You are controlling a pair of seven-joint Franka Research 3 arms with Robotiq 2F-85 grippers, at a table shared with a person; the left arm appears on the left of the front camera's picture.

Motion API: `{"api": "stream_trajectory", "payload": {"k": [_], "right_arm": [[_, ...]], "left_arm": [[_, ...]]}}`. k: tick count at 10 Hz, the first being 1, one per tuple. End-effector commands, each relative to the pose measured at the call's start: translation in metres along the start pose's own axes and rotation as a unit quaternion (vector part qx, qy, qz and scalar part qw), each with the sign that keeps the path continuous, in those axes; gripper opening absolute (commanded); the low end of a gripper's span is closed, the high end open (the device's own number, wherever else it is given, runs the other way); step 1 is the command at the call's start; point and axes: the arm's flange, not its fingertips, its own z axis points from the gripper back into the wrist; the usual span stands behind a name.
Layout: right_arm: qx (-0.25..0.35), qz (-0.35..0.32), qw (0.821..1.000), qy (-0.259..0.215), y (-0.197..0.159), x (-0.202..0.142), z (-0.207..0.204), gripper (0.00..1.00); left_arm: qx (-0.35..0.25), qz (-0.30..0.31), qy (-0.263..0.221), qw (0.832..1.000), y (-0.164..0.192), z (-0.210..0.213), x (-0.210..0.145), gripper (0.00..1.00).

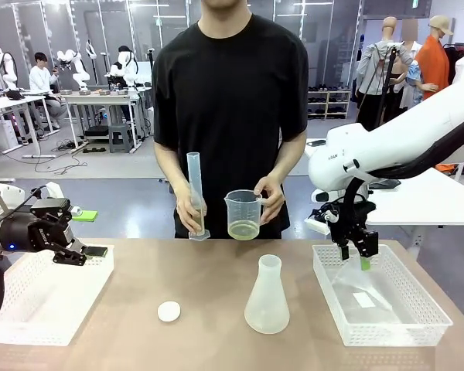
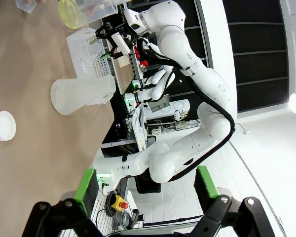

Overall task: Prepare the solutions needed for the experiment.
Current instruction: Pick up the Plastic Funnel and insert it into the Big flask.

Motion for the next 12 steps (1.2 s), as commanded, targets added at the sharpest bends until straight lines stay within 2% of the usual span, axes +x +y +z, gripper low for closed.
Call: {"api": "stream_trajectory", "payload": {"k": [1, 4, 7, 10, 12], "right_arm": [[0.033, 0.020, 0.999, 0.005, -0.012, -0.007, 0.004, 0.58], [0.068, 0.020, 0.997, 0.009, -0.022, -0.007, 0.009, 0.27], [0.071, 0.017, 0.997, 0.008, -0.027, -0.007, 0.007, 0.00], [0.069, 0.013, 0.998, 0.007, -0.028, -0.007, 0.002, 0.00], [0.060, -0.015, 0.998, 0.011, -0.014, 0.004, 0.013, 0.00]], "left_arm": [[-0.006, -0.001, -0.006, 1.000, -0.002, -0.002, 0.001, 1.00], [-0.006, -0.001, -0.006, 1.000, -0.002, -0.002, 0.001, 1.00], [-0.006, -0.001, -0.006, 1.000, -0.002, -0.002, 0.001, 1.00], [-0.006, -0.001, -0.006, 1.000, -0.002, -0.002, 0.001, 1.00], [-0.006, -0.001, -0.006, 1.000, -0.002, -0.002, 0.001, 1.00]]}}
